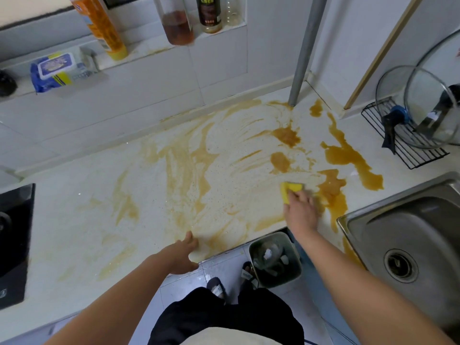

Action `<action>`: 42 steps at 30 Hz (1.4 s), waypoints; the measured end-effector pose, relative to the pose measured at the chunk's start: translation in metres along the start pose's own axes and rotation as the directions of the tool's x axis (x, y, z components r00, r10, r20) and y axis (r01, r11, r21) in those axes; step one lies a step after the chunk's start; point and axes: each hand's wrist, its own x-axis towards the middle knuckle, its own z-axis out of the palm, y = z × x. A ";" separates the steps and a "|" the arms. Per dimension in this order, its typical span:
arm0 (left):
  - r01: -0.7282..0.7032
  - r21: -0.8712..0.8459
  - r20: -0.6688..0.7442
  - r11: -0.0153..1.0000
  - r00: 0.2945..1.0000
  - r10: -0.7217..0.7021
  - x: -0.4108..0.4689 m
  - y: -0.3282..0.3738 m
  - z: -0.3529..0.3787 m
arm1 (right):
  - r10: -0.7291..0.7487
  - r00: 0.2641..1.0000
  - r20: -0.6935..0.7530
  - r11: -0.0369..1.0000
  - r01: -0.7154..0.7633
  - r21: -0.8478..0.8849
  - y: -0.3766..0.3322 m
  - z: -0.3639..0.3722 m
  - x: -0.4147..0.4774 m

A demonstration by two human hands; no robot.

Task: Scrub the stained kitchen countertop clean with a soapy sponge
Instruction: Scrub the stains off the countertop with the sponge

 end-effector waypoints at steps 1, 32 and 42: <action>-0.007 -0.015 -0.009 1.000 1.000 0.006 -0.001 -0.002 0.002 | 0.063 0.998 -0.020 0.998 -0.063 -0.014 -0.004 0.001 0.000; -0.100 -0.042 0.018 0.994 0.995 0.101 -0.034 -0.092 0.062 | -0.372 0.921 0.111 0.916 0.345 0.205 -0.210 0.049 -0.122; -0.118 -0.059 0.094 0.991 0.988 0.124 -0.035 -0.095 0.043 | 0.005 0.991 0.131 1.000 -0.004 -0.008 -0.178 0.024 -0.093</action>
